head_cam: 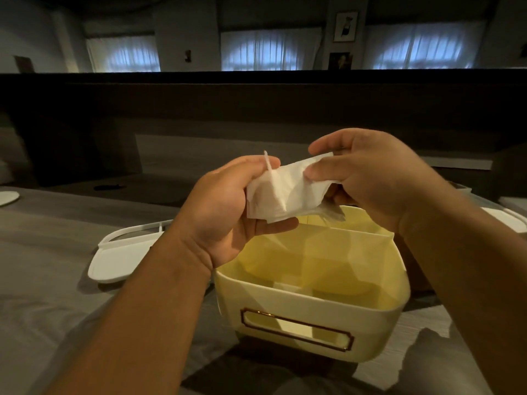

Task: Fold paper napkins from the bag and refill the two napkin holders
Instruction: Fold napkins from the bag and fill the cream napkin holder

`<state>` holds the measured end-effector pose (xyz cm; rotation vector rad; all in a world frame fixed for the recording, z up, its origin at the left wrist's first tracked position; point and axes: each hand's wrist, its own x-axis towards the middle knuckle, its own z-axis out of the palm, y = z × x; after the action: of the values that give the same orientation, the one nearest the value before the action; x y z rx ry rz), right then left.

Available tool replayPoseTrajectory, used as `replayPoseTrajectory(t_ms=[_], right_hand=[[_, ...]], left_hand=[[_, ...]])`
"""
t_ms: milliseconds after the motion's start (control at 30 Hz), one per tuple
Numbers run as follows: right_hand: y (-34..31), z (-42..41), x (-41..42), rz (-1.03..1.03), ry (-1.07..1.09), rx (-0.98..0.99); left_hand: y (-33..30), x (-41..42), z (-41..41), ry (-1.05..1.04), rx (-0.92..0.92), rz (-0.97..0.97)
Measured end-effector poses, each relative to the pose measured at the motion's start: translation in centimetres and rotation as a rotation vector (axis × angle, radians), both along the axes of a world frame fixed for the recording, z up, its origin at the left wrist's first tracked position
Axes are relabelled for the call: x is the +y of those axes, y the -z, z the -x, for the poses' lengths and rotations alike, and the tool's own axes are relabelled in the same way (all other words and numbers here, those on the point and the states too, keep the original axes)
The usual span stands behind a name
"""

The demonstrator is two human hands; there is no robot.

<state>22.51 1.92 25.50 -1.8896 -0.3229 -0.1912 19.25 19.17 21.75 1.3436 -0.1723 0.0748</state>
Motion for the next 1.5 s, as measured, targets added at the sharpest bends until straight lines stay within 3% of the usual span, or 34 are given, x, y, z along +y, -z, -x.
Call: replayPoseTrajectory(t_ms=[300,567,867,967,1067,1167,1367,1500], right_hand=[[0.1,-0.6,-0.5,0.125,-0.034,-0.015],[-0.2,-0.5,-1.4,-0.059,-0.349,0.112],[0.2,2.6,-3.0,0.108,0.009,-0.297],[0.9,5.4,-5.9,0.053,0.041,-0.355],[2.6,8.9,-9.0,-0.103,0.016,-0.289],[5.7,12.4,-11.0,-0.174,0.016,-0.237],[12.5,16.1,-11.1,-0.094,0.022,-0.1],[13.7,16.1,-10.4,0.1,0.028,-0.064]], left_hand=[[0.2,0.1,-0.1,-0.03,-0.096,-0.104],[0.0,0.7,0.0,-0.009,-0.268,-0.135],[-0.6,-2.1,1.9,-0.224,-0.468,-0.283],[-1.3,-4.5,3.9,-0.159,-0.584,-0.347],[-0.7,-7.4,7.0,-0.103,-0.649,-0.414],[2.6,-9.5,10.2,-0.084,-0.617,-0.454],[9.1,-9.6,12.9,-0.048,-0.371,-0.499],[10.8,-8.6,13.0,-0.023,-0.225,-0.563]])
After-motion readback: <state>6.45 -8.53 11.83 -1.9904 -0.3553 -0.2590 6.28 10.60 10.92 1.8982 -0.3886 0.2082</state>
